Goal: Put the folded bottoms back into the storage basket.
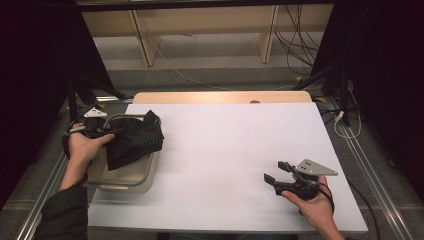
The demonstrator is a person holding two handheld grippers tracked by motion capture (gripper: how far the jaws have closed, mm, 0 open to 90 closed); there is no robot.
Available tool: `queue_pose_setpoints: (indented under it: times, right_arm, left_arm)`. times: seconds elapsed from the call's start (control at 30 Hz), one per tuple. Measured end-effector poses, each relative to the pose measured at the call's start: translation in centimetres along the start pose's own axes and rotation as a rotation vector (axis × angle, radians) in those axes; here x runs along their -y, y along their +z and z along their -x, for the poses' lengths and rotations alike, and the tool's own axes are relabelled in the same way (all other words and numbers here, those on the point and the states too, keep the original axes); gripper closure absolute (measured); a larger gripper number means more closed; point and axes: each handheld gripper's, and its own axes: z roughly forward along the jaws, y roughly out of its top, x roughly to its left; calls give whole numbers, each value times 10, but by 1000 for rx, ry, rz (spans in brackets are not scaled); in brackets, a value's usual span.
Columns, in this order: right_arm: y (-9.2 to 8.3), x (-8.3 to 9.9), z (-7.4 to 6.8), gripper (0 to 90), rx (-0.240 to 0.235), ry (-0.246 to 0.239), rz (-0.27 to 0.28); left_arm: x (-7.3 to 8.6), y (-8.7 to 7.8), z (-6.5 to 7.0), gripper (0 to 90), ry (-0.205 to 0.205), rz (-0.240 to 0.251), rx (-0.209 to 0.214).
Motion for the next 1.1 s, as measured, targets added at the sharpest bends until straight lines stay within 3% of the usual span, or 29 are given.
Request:
queue_pose_setpoints:
  times: [0.5,0.93,1.0,1.07,1.1]
  right_arm:
    - [0,0,1,262,1,-1,1]
    - [1,0,1,262,0,-2,1]
    - [1,1,1,262,1,-2,1]
    - [1,1,1,262,1,-3,0]
    - [1,0,1,262,1,-3,-1]
  left_arm:
    - [-7,2,-3,762,86,-50,-31]
    - [-6,5,-8,735,72,-61,-54]
    - [-7,4,-8,690,64,-60,-62]
    - [-8,2,-9,581,44,-49,-87]
    - [-11,-1,-8,527,22,-15,-125]
